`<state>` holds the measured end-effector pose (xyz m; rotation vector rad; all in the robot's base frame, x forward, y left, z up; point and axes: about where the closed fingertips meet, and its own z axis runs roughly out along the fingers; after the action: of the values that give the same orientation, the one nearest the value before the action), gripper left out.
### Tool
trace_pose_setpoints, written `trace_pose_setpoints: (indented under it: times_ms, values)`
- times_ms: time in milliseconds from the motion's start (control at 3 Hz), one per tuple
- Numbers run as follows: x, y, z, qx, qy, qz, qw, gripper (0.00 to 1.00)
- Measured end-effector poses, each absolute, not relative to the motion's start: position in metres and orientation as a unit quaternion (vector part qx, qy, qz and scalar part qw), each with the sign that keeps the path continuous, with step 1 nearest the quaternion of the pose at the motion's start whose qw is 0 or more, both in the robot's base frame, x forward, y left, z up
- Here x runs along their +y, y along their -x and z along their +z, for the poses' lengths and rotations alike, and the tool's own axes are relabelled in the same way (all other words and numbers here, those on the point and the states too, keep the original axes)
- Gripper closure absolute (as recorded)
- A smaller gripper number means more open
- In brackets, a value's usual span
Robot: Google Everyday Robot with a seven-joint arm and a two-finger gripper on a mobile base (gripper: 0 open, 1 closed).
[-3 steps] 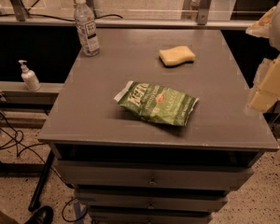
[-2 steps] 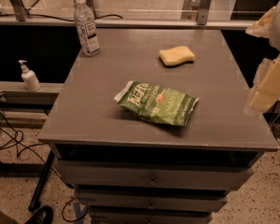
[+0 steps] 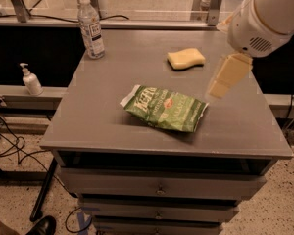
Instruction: Move blue plastic bottle near green jalapeno chip bag
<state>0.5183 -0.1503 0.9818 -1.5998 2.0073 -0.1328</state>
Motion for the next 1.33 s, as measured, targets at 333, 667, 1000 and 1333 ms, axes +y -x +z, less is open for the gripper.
trace_pose_setpoints:
  times_ms: [333, 667, 1000, 1333]
  values:
    - [-0.121, -0.562, 0.971, 0.739, 0.594, -0.033, 0.317, 0.00]
    - [-0.108, -0.602, 0.974, 0.740, 0.578, -0.009, 0.343, 0.00]
    - [-0.108, -0.602, 0.974, 0.740, 0.578, -0.009, 0.343, 0.00]
    - [-0.110, -0.609, 0.976, 0.738, 0.570, -0.012, 0.361, 0.00]
